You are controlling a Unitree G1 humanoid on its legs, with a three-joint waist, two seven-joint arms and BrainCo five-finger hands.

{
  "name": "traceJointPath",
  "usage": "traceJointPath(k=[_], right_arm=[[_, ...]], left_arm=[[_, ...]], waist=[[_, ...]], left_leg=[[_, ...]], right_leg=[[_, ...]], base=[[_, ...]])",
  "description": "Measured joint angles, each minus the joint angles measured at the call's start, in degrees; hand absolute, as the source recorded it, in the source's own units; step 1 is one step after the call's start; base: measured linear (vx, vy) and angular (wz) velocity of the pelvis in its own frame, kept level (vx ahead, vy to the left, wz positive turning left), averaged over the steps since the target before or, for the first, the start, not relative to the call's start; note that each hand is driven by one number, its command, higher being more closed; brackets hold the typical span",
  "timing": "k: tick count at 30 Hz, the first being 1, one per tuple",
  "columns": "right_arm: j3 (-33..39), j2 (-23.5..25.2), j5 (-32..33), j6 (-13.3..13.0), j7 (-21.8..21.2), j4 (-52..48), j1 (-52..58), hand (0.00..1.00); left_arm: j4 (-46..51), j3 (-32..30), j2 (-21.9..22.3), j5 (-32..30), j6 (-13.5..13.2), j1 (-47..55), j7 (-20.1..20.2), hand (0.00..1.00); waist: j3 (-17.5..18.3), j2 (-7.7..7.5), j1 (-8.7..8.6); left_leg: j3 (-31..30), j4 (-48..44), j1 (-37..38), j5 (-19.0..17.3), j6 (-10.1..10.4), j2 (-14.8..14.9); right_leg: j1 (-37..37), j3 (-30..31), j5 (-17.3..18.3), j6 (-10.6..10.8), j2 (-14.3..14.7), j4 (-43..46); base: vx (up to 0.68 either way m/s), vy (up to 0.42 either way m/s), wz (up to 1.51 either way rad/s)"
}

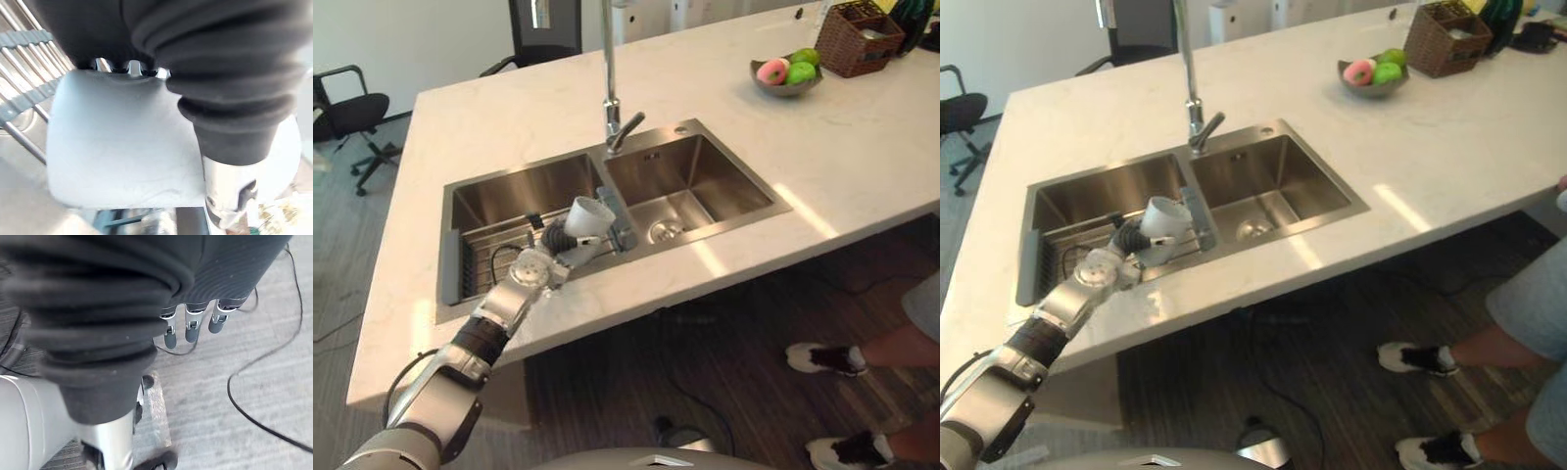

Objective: Walk over to the sink, pick up the cup, carry it to the dishwasher, place the cup inside the dishwasher, then close the dishwasher door

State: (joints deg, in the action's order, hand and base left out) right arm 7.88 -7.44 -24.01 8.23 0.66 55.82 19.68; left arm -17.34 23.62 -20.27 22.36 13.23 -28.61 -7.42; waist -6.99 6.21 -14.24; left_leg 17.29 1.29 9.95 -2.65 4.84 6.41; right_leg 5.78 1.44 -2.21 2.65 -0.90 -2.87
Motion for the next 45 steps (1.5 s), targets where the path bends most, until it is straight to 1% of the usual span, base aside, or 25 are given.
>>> traceJointPath(k=[1, 3, 5, 9, 11, 12, 13, 14, 18, 19, 21, 25, 27, 28, 30, 33, 34, 35, 36, 37, 38, 40, 42, 43, 45], right_arm=[[-0.50, -0.03, -0.82, 0.39, 1.03, -0.31, -0.18, 0.00], [-1.90, 0.01, -1.33, 1.06, 3.66, -1.47, -0.84, 0.00], [-3.52, 0.02, -2.88, 2.20, 3.87, -3.30, -0.94, 0.00], [-7.01, 0.09, -4.27, 1.87, 6.35, -4.53, -0.84, 0.00], [-8.62, 0.04, -4.96, 1.08, 6.93, -6.12, -0.73, 0.00], [-9.57, -0.29, -5.79, 0.37, 7.49, -6.79, -0.52, 0.00], [-10.03, -0.32, -5.76, -0.59, 7.52, -8.41, 0.50, 0.00], [-10.10, -0.34, -5.76, -0.73, 7.55, -8.84, 0.51, 0.00], [-12.25, -1.39, -5.85, -3.14, 9.86, -12.64, 2.82, 0.00], [-12.28, -1.52, -5.86, -3.35, 10.30, -12.85, 2.92, 0.00], [-12.53, -1.75, -6.62, -4.50, 12.56, -14.13, 3.82, 0.00], [-13.93, -2.19, -8.11, -6.05, 16.53, -15.14, 5.02, 0.00], [-13.90, -2.32, -9.51, -6.16, 19.28, -18.19, 7.35, 0.00], [-13.81, -2.39, -9.65, -6.19, 19.90, -18.97, 7.64, 0.00], [-13.29, -2.37, -9.92, -7.22, 23.08, -24.25, 7.21, 0.00], [-13.28, -1.51, -10.10, -8.92, 26.52, -28.22, 5.72, 0.00], [-13.30, -0.24, -10.09, -9.42, 28.89, -30.08, 4.28, 0.00], [-13.23, -0.03, -10.07, -9.47, 29.17, -30.46, 4.19, 0.00], [-13.17, 0.66, -10.03, -9.72, 30.78, -31.53, 3.78, 0.00], [-13.22, 1.28, -9.85, -10.61, 31.16, -32.54, 3.55, 0.00], [-13.23, 1.59, -9.63, -11.12, 31.25, -32.92, 3.52, 0.00], [-13.14, 2.48, -6.32, -12.55, 31.29, -33.52, 3.10, 0.00], [-11.74, 3.12, 0.84, -14.43, 30.44, -33.57, 2.67, 0.00], [-11.20, 3.29, 2.83, -14.69, 30.01, -33.56, 2.69, 0.00], [-9.33, 3.63, 11.99, -15.78, 25.99, -33.33, 3.15, 0.00]], left_arm=[[1.65, -0.16, 0.00, 1.46, -0.05, 0.53, -0.20, 1.00], [7.89, -0.38, 0.15, 4.72, -0.28, 3.26, -1.13, 1.00], [11.71, -0.56, 0.79, 7.26, -0.50, 5.17, -2.57, 1.00], [15.31, -2.24, 1.26, 10.12, -1.64, 8.41, -5.02, 1.00], [17.26, -3.66, 1.25, 11.09, -2.47, 9.49, -5.25, 1.00], [18.99, -4.16, 1.38, 11.41, -3.06, 9.87, -6.23, 1.00], [21.65, -5.55, 2.20, 12.88, -3.96, 9.97, -6.87, 1.00], [22.20, -5.91, 2.39, 13.26, -4.33, 9.97, -7.04, 1.00], [29.25, -10.31, 3.18, 17.80, -9.20, 10.62, -8.61, 1.00], [30.41, -10.90, 3.43, 18.27, -9.93, 10.94, -8.80, 1.00], [34.12, -12.85, 4.69, 19.78, -12.41, 13.16, -8.99, 1.00], [38.49, -14.24, 6.90, 20.35, -14.32, 18.74, -9.43, 1.00], [41.78, -15.43, 8.60, 20.31, -15.77, 22.90, -9.46, 1.00], [42.57, -15.86, 9.00, 20.31, -16.18, 23.85, -9.44, 1.00], [45.00, -17.64, 10.26, 20.19, -17.90, 26.60, -9.38, 1.00], [46.73, -18.86, 11.14, 20.19, -18.71, 29.37, -8.62, 1.00], [47.94, -19.59, 12.25, 20.20, -19.50, 32.39, -8.40, 1.00], [48.15, -19.61, 12.42, 20.20, -19.62, 32.94, -8.39, 1.00], [48.30, -19.71, 12.98, 20.21, -20.29, 34.65, -8.12, 1.00], [48.30, -20.35, 13.84, 20.22, -20.74, 36.39, -7.25, 1.00], [48.31, -20.70, 14.25, 20.21, -20.93, 37.19, -6.86, 1.00], [48.31, -21.68, 15.19, 20.22, -21.63, 39.61, -5.97, 1.00], [48.27, -21.81, 16.29, 20.23, -22.16, 42.33, -4.36, 1.00], [48.27, -21.80, 16.54, 20.23, -22.31, 42.90, -3.94, 1.00], [48.23, -22.32, 17.08, 20.22, -23.62, 44.53, -2.32, 1.00]], waist=[[0.01, -0.02, 0.25], [0.21, -0.09, 1.34], [0.65, -0.30, 1.85], [1.97, -0.60, 3.14], [2.13, -0.89, 3.53], [2.44, -1.30, 3.70], [2.78, -1.82, 4.27], [2.84, -1.92, 4.40], [3.70, -2.85, 4.82], [3.75, -2.90, 4.83], [3.83, -2.85, 5.05], [4.50, -2.89, 5.28], [5.01, -2.91, 6.51], [5.13, -2.94, 6.72], [5.37, -3.17, 7.32], [6.35, -3.47, 8.02], [7.07, -3.66, 8.57], [7.18, -3.78, 8.75], [7.43, -3.75, 9.86], [7.42, -3.74, 10.67], [7.39, -3.81, 10.81], [7.38, -3.82, 11.09], [7.35, -3.92, 11.19], [7.37, -3.96, 11.34], [7.33, -4.04, 12.15]], left_leg=[[-0.27, 0.01, -0.02, 0.08, -0.10, -0.07], [-1.00, 0.13, -0.13, 0.30, -0.32, -0.38], [-2.10, 0.75, -0.55, 0.86, -0.54, -0.77], [-3.17, 1.94, -0.98, 1.88, -0.81, -1.08], [-3.31, 1.92, -1.03, 1.94, -0.84, -1.12], [-3.66, 1.88, -1.37, 1.97, -0.86, -1.15], [-4.12, 1.84, -1.84, 2.00, -0.91, -1.26], [-4.17, 1.85, -1.91, 2.00, -0.92, -1.28], [-4.41, 1.84, -1.97, 1.95, -0.96, -1.59], [-4.55, 1.84, -1.97, 1.94, -0.98, -1.68], [-4.81, 1.83, -1.96, 1.88, -1.07, -1.77], [-6.13, 1.75, -2.00, 1.81, -1.18, -1.87], [-6.49, 1.54, -1.98, 1.73, -1.26, -1.91], [-6.58, 1.50, -1.98, 1.71, -1.28, -1.90], [-7.04, 1.29, -2.21, 1.71, -1.31, -1.92], [-8.32, 0.91, -3.22, 1.92, -1.34, -2.01], [-9.55, 0.98, -3.57, 2.22, -1.35, -2.11], [-9.72, 1.00, -3.69, 2.27, -1.36, -2.14], [-10.09, 1.02, -3.86, 2.40, -1.37, -2.17], [-10.59, 1.05, -4.03, 2.54, -1.39, -2.25], [-10.96, 1.08, -4.19, 2.64, -1.40, -2.32], [-11.68, 1.24, -4.59, 2.92, -1.49, -2.48], [-12.50, 1.45, -4.98, 3.15, -1.64, -2.80], [-12.59, 1.65, -4.95, 3.24, -1.67, -2.89], [-12.70, 1.84, -4.97, 3.27, -1.73, -3.00]], right_leg=[[-0.03, -0.33, 0.12, 0.05, -0.13, 0.12], [-0.04, -0.92, 0.31, 0.09, -0.69, 0.24], [-0.09, -2.18, 0.43, 0.26, -0.99, 0.24], [-0.54, -3.10, 0.48, 0.35, -1.29, 0.20], [-0.52, -3.28, 0.44, 0.40, -1.48, 0.19], [-0.60, -3.54, 0.46, 0.42, -1.58, 0.07], [-0.75, -3.88, 0.48, 0.45, -1.69, -0.10], [-0.81, -3.89, 0.48, 0.45, -1.71, -0.12], [-0.74, -3.93, 0.40, 0.57, -1.88, -0.35], [-0.67, -3.96, 0.40, 0.58, -1.91, -0.44], [-0.44, -4.12, 0.39, 0.59, -2.05, -0.70], [0.45, -5.35, 0.38, 0.62, -1.87, -1.30], [0.95, -5.62, 0.32, 0.64, -1.80, -1.73], [1.01, -5.75, 0.32, 0.63, -1.80, -1.73], [1.09, -6.23, 0.32, 0.64, -1.84, -1.77], [0.91, -7.42, 0.34, 0.64, -1.94, -1.95], [1.18, -8.56, 0.53, 0.66, -2.01, -2.03], [1.15, -8.65, 0.58, 0.69, -2.02, -2.03], [1.16, -8.88, 0.62, 0.69, -2.02, -2.02], [1.24, -9.52, 0.67, 0.70, -2.10, -2.03], [1.27, -9.99, 0.74, 0.68, -2.17, -2.02], [1.19, -10.39, 0.82, 0.71, -2.24, -2.01], [1.19, -11.50, 0.95, 0.91, -2.64, -1.94], [1.19, -11.54, 0.98, 0.95, -2.71, -1.91], [1.17, -11.70, 1.06, 1.07, -2.88, -1.74]], base=[[-0.06, -0.011, 0.22], [-0.06, 0.005, 0.17], [-0.05, -0.008, 0.29], [-0.02, -0.016, 0.14], [-0.01, 0.000, 0.05], [-0.01, -0.011, 0.14], [-0.01, -0.013, 0.14], [0.01, -0.010, 0.08], [0.01, 0.001, 0.00], [0.00, 0.000, 0.00], [0.01, -0.003, 0.04], [-0.02, -0.019, 0.15], [-0.03, -0.031, 0.10], [-0.03, -0.018, 0.05], [-0.06, -0.020, 0.08], [-0.05, -0.023, 0.27], [-0.03, -0.024, 0.27], [-0.02, -0.027, 0.31], [-0.02, -0.020, 0.18], [-0.02, -0.019, 0.21], [-0.03, -0.016, 0.25], [-0.02, -0.010, 0.20], [-0.02, -0.004, 0.17], [-0.01, 0.006, 0.12], [0.00, 0.007, 0.04]])
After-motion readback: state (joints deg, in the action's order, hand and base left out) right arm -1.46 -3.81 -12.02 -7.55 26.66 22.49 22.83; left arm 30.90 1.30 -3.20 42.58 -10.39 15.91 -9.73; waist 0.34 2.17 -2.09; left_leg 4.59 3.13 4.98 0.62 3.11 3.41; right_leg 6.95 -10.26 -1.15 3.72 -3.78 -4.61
